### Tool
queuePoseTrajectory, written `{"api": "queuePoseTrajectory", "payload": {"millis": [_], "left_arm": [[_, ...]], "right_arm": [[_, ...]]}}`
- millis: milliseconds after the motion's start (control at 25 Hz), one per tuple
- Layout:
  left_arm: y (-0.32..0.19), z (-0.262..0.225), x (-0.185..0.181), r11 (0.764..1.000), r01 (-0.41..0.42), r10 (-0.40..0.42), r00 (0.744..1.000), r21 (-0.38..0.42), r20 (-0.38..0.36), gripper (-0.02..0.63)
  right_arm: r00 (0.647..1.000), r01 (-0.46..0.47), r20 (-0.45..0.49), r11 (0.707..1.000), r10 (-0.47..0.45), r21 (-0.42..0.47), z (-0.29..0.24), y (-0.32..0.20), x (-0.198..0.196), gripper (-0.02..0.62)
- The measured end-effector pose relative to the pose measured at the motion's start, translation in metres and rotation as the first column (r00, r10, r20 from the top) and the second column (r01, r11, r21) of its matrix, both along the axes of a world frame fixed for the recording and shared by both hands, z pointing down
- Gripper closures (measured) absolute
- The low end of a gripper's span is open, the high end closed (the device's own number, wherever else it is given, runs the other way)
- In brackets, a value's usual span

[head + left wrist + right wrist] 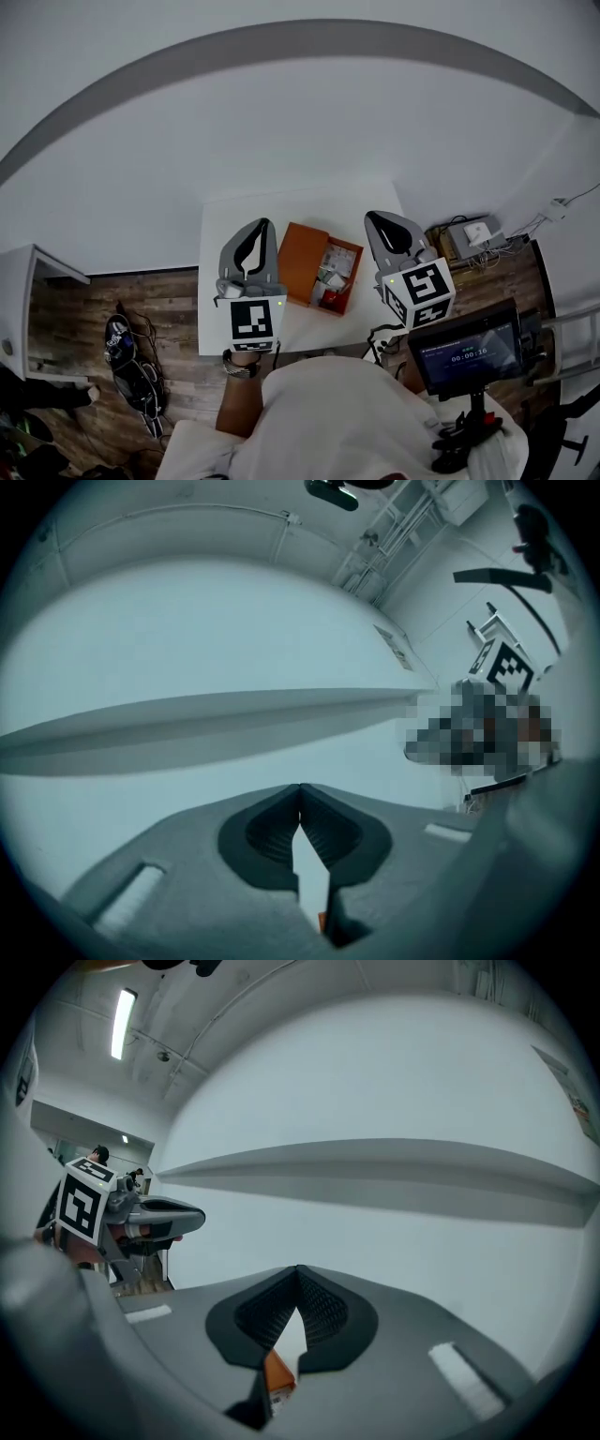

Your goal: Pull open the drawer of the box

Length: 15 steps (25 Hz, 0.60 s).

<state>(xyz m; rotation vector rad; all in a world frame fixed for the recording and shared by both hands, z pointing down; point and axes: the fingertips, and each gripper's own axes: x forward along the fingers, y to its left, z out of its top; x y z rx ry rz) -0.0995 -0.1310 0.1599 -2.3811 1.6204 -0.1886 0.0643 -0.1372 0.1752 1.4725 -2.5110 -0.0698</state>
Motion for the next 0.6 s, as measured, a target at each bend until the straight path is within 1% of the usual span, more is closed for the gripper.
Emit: {"api": "queuePoseTrajectory", "payload": {"millis": [200, 440, 600], "left_arm": [[-0.004, -0.010, 0.004, 0.999, -0.029, 0.029, 1.000, 0.024, 0.002, 0.600], [-0.010, -0.012, 0.001, 0.999, -0.035, 0.036, 0.999, 0.022, -0.017, 0.600], [-0.017, -0.011, 0.003, 0.999, -0.039, 0.039, 0.999, 0.025, -0.011, 0.600]], "right_arm": [[1.000, -0.016, 0.015, 0.999, 0.015, 0.038, -0.017, -0.003, -0.003, 0.594], [0.999, -0.039, 0.016, 0.998, 0.038, 0.046, -0.021, -0.004, -0.002, 0.594], [0.999, -0.047, 0.004, 0.998, 0.047, 0.051, -0.021, -0.009, 0.003, 0.594]]}}
